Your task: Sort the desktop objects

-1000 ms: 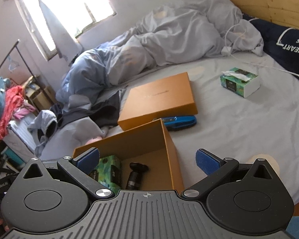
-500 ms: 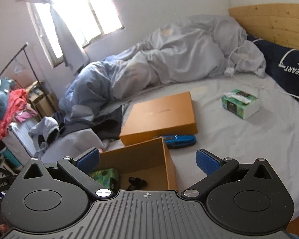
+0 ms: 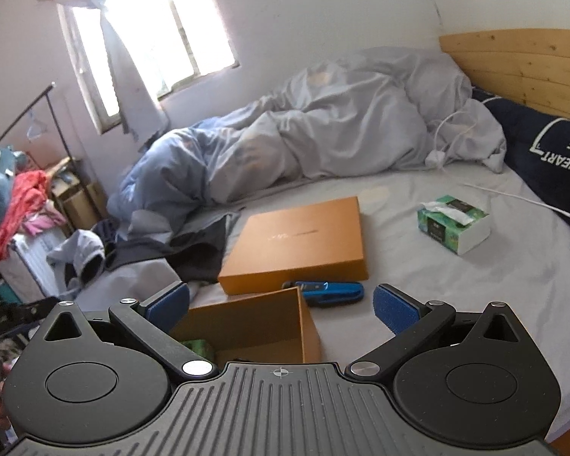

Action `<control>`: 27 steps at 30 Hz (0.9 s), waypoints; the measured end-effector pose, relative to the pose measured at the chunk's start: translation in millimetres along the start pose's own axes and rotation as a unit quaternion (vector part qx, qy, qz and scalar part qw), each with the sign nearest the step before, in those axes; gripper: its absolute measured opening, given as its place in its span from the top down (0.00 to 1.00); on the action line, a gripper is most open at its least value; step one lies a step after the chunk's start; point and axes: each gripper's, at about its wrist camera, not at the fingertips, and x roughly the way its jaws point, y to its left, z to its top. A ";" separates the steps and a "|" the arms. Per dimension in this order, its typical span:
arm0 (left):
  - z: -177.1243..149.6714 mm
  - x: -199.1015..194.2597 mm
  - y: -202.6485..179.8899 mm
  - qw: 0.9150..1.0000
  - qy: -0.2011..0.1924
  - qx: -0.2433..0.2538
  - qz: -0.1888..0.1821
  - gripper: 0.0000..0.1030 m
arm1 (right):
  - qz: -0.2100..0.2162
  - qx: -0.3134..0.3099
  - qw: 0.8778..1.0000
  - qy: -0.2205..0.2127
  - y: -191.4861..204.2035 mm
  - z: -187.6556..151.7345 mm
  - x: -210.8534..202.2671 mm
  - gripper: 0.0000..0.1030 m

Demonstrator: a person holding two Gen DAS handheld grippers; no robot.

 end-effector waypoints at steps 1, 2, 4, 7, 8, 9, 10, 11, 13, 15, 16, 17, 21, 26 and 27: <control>2.1 5.1 -0.5 1.000 0.000 0.002 0.002 0.00 | 0.000 -0.003 1.000 -0.001 -0.2 1.5 2.6 0.00; 4.2 10.0 -0.7 1.000 -0.001 0.002 0.003 0.00 | -0.001 -0.006 1.000 -0.002 -0.7 3.9 5.3 0.00; 8.4 19.6 -1.2 1.000 -0.001 0.002 0.005 0.00 | -0.005 -0.011 1.000 -0.006 -2.6 9.8 11.7 0.00; 15.0 34.7 -3.8 1.000 -0.004 0.008 0.004 0.00 | -0.012 -0.007 1.000 -0.009 -9.5 20.4 24.1 0.00; 17.1 39.8 -5.2 1.000 -0.005 0.011 0.004 0.00 | -0.014 -0.004 1.000 -0.009 -12.2 23.5 28.3 0.00; 19.3 45.1 -6.6 1.000 -0.005 0.014 0.004 0.00 | -0.017 0.001 1.000 -0.008 -16.2 27.2 34.1 0.00; 21.6 50.4 -8.1 1.000 -0.006 0.017 0.005 0.00 | -0.020 0.007 1.000 -0.007 -20.1 30.8 39.8 0.00; 23.9 56.5 -9.7 1.000 -0.006 0.018 0.004 0.00 | -0.021 0.013 1.000 -0.007 -24.0 34.2 45.4 0.00; 28.4 69.5 -13.0 1.000 -0.002 0.020 0.000 0.00 | -0.017 0.022 1.000 -0.006 -30.8 40.5 57.4 0.00; 32.5 82.5 -17.1 1.000 0.002 0.026 -0.004 0.00 | -0.014 0.027 1.000 -0.004 -37.6 47.5 70.7 0.00; 34.4 89.4 -19.6 1.000 0.005 0.030 -0.008 0.00 | -0.012 0.026 1.000 0.000 -40.8 51.6 78.8 0.00; 36.1 96.2 -22.2 0.999 0.008 0.035 -0.012 0.00 | -0.010 0.027 1.000 0.003 -44.2 55.6 87.3 0.00; 41.9 124.7 -31.1 0.998 0.020 0.043 -0.029 0.00 | 0.002 0.038 0.999 0.014 -57.7 70.1 118.5 0.00; 45.6 161.5 -38.2 0.998 0.031 0.046 -0.039 0.00 | 0.008 0.047 0.998 0.026 -67.6 83.6 159.2 0.00; 46.2 169.6 -39.7 0.998 0.033 0.047 -0.040 0.00 | 0.014 0.050 0.998 0.030 -69.4 85.6 168.7 0.00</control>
